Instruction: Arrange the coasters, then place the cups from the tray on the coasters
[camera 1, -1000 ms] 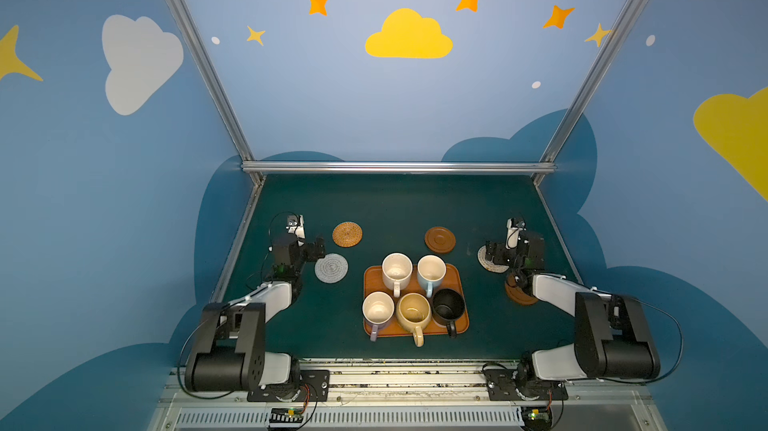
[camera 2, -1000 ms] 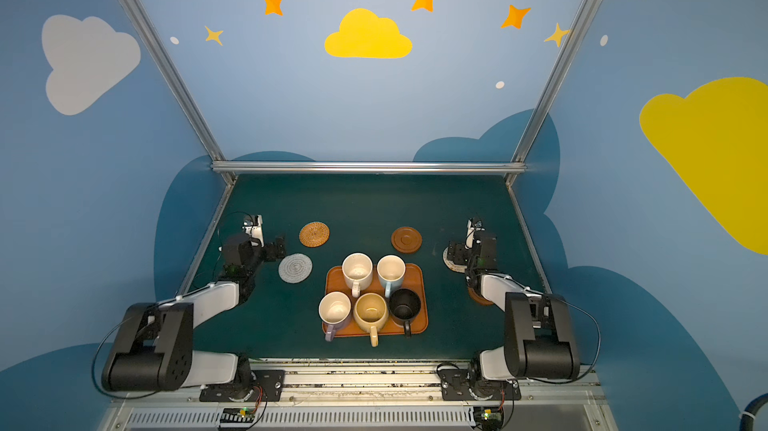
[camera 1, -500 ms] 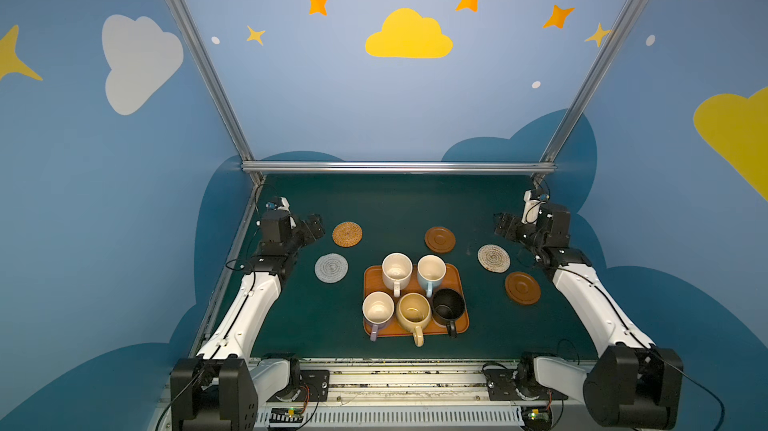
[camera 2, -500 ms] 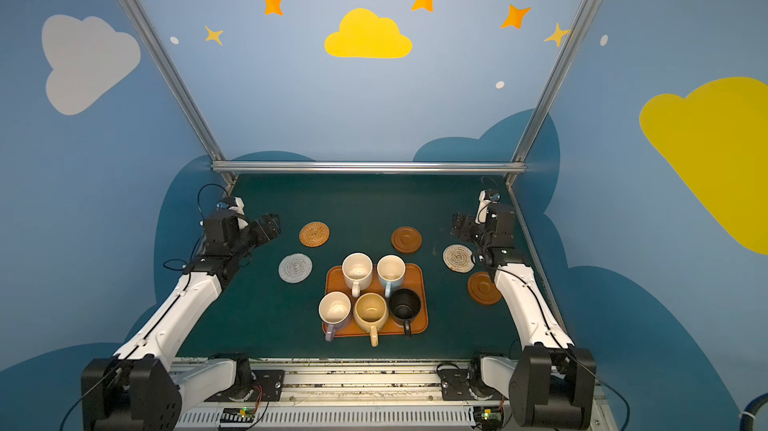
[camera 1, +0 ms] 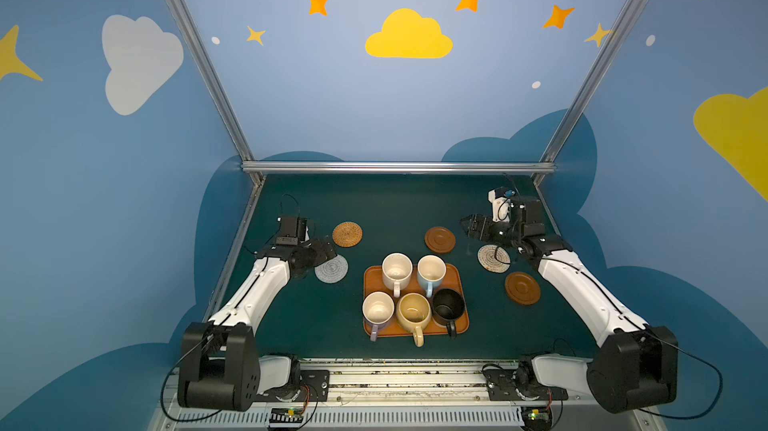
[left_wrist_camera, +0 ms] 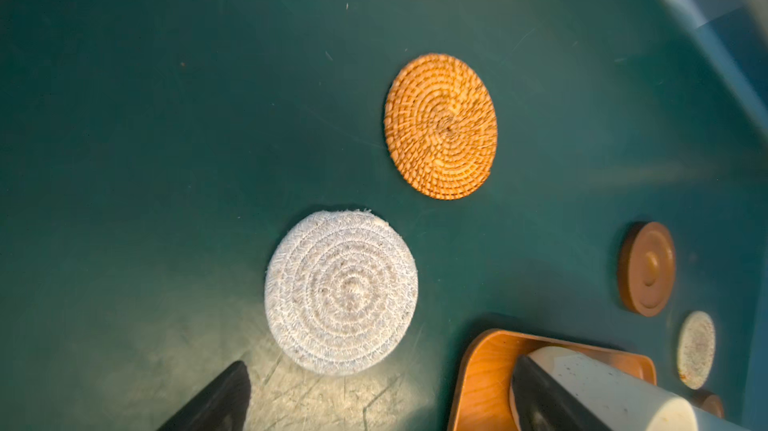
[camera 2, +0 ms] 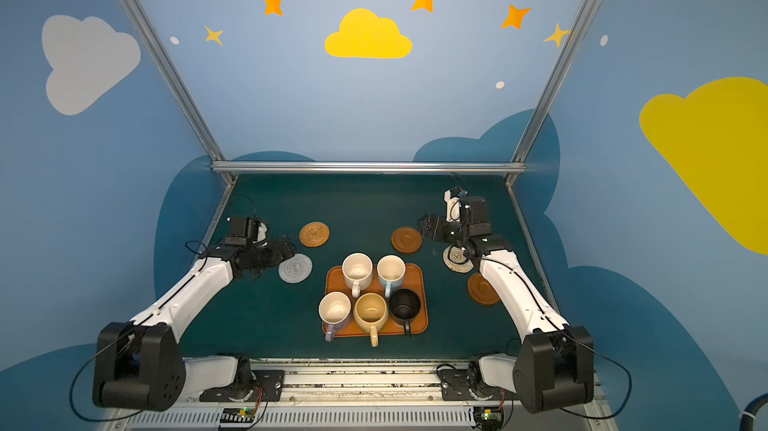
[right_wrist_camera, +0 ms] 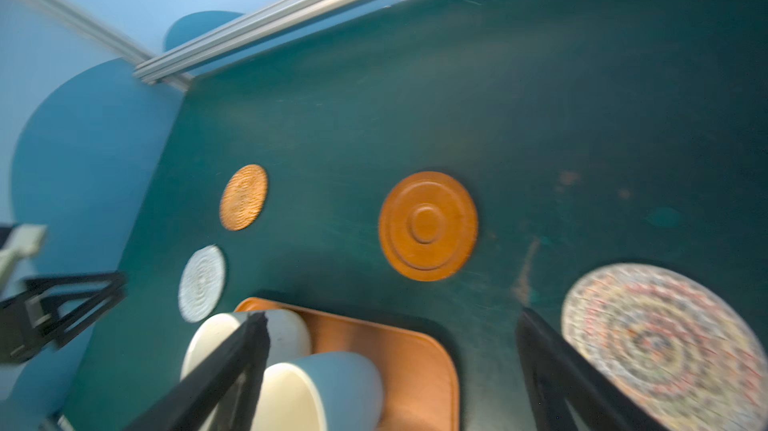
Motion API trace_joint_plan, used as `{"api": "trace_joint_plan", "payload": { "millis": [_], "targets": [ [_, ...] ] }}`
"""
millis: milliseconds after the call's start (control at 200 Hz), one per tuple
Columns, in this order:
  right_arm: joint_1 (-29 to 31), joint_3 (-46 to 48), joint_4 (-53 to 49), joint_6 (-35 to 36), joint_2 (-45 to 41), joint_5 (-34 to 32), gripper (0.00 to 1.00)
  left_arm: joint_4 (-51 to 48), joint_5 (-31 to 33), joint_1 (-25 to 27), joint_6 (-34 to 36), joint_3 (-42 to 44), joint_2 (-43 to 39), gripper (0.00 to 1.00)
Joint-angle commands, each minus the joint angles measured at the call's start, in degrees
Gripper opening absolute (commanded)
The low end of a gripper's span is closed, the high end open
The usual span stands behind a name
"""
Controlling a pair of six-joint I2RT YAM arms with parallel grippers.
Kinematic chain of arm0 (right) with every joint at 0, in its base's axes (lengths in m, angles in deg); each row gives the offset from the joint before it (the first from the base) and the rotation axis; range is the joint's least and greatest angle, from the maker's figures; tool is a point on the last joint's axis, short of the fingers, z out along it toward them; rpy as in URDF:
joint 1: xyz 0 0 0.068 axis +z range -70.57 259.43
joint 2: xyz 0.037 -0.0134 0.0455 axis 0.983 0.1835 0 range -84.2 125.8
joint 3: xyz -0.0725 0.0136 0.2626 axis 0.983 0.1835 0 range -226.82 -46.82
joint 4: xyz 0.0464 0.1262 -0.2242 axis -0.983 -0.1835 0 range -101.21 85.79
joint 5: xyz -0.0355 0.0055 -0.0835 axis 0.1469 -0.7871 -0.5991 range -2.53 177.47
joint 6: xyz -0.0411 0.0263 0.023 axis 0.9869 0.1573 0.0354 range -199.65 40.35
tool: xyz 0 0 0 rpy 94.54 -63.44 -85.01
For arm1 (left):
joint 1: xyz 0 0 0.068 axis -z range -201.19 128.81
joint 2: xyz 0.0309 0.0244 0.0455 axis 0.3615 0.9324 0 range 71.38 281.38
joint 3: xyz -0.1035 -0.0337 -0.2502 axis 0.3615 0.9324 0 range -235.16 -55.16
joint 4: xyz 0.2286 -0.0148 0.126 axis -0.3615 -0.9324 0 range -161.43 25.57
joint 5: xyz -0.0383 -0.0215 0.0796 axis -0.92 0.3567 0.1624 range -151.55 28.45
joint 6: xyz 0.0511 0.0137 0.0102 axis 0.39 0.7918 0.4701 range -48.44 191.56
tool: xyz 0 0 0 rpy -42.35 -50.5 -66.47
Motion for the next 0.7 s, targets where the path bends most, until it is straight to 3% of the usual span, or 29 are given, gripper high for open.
{"api": "trace_joint_plan", "payload": {
  "millis": [0, 170, 280, 420, 696],
  "targets": [
    [1.4, -1.8, -5.4, 1.0, -1.1, 1.2, 0.92, -0.8, -1.6, -0.1, 2.0, -3.5, 6.1, 0.95],
    [1.5, -4.9, -9.9, 2.6, -0.8, 1.6, 0.92, -3.8, 2.5, 1.9, 0.4, -5.5, 7.6, 0.93],
    [1.3, -6.6, -12.1, 4.7, 0.2, 0.7, 0.92, -6.8, 9.4, 5.1, 1.5, -7.4, 10.5, 0.91],
    [1.1, -8.2, -13.0, 4.9, 0.5, 0.5, 0.92, -8.9, 9.5, 5.7, 1.2, -9.1, 14.5, 0.89],
    [0.2, -2.1, -8.2, 2.8, -1.2, 2.7, 0.92, -12.4, 15.8, 11.4, -3.4, -5.5, 12.2, 0.82]
  ]
}}
